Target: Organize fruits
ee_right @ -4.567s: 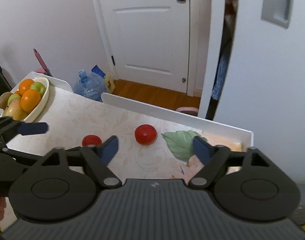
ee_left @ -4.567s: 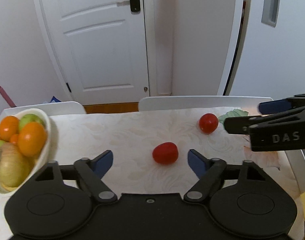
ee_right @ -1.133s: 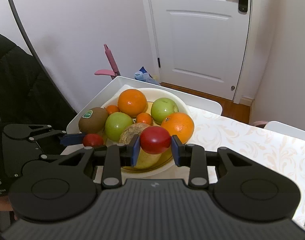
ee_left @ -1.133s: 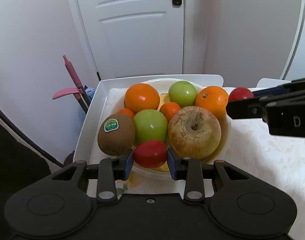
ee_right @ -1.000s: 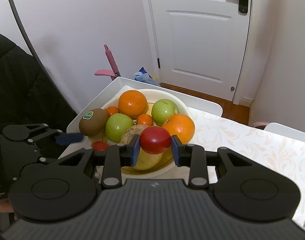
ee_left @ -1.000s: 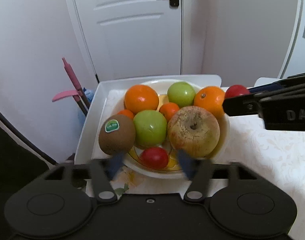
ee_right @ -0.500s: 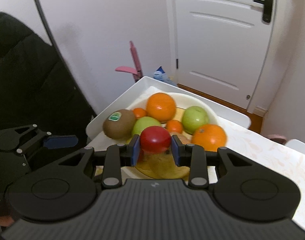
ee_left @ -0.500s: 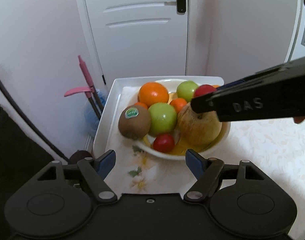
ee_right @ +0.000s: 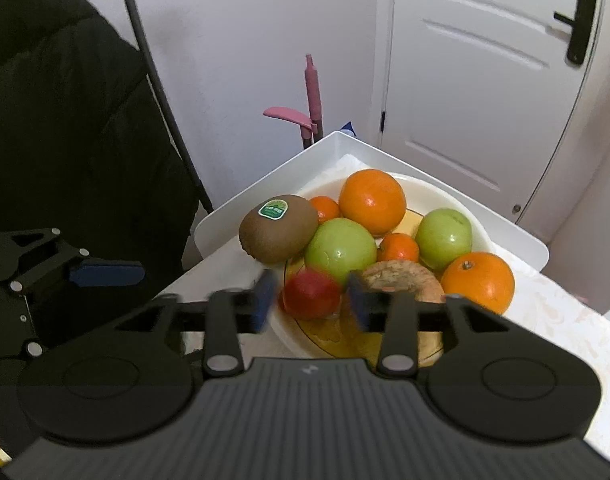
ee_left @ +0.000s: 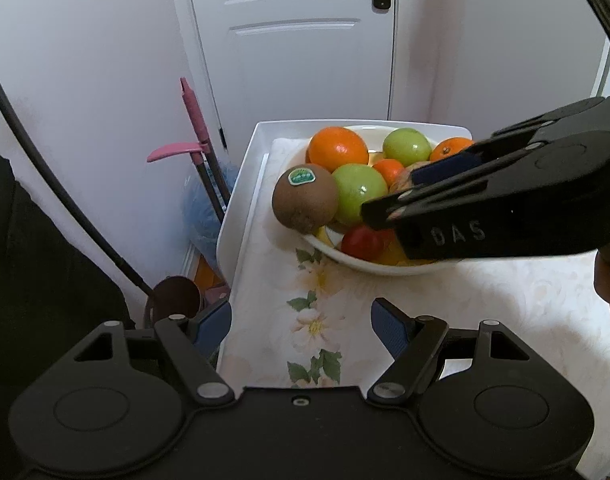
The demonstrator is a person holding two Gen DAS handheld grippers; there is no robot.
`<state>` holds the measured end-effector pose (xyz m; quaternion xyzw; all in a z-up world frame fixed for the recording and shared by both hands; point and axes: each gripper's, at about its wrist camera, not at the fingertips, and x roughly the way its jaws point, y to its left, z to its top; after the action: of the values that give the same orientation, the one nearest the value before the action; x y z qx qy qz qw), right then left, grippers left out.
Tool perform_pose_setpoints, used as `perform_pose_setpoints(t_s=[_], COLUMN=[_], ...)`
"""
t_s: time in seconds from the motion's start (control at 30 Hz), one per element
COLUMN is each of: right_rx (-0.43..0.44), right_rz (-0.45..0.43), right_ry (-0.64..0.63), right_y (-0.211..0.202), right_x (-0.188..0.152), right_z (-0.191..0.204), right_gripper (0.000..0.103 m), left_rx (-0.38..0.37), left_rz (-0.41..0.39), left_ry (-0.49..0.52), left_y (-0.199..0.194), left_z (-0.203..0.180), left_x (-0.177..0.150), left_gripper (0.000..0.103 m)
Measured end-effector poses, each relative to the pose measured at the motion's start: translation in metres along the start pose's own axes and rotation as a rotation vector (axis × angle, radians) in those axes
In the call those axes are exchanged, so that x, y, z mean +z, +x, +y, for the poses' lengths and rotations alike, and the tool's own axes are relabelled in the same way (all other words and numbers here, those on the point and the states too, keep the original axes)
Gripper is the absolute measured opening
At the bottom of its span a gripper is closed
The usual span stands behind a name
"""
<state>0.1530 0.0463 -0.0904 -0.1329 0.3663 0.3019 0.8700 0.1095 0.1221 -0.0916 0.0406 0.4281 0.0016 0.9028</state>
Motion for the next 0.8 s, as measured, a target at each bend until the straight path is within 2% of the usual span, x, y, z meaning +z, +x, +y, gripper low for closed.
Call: perform_pose_setpoints(t_s=[0.07, 0.2, 0.4, 0.53, 0.73, 0.77, 0.8], right_rx=[-0.010, -0.030, -0.046, -0.063, -0.140, -0.153, -0.169], right_rz=[-0.006, -0.018, -0.046, -0.077, -0.130, -0.138, -0.145], right_ry=[-0.018, -0.003, 0.043, 0.068, 0.135, 0.151, 0.171], right_y=[-0.002, -0.009, -0.034, -0.065, -0.132, -0.144, -0.158], right_x=[0.000, -0.002, -0.006, -0.006, -0.011, -0.013, -0.015], right_z=[0.003, 0.002, -0.010, -0.020, -0.039, -0.042, -0.047], right_gripper=[0.068, 0.076, 0.077, 0.077, 0.077, 0.079, 0.087], left_rx=[-0.002, -0.009, -0.013, -0.005, -0.017, -0.018, -0.021], left_rz=[0.002, 0.001, -0.023, -0.060, -0.119, -0.130, -0.143], left_ry=[-0.003, 0.002, 0.007, 0.011, 0.025, 0.028, 0.028], left_y=[0.000, -0.003, -0.017, -0.035, -0.075, -0.084, -0.093], left_z=[0.001, -0.001, -0.011, -0.024, -0.048, -0.052, -0.055], left_x=[-0.001, -0.003, 0.001, 0.008, 0.023, 0.026, 0.029], left_gripper=[0.081, 0.081, 0.081, 0.081, 0.081, 0.081, 0.081])
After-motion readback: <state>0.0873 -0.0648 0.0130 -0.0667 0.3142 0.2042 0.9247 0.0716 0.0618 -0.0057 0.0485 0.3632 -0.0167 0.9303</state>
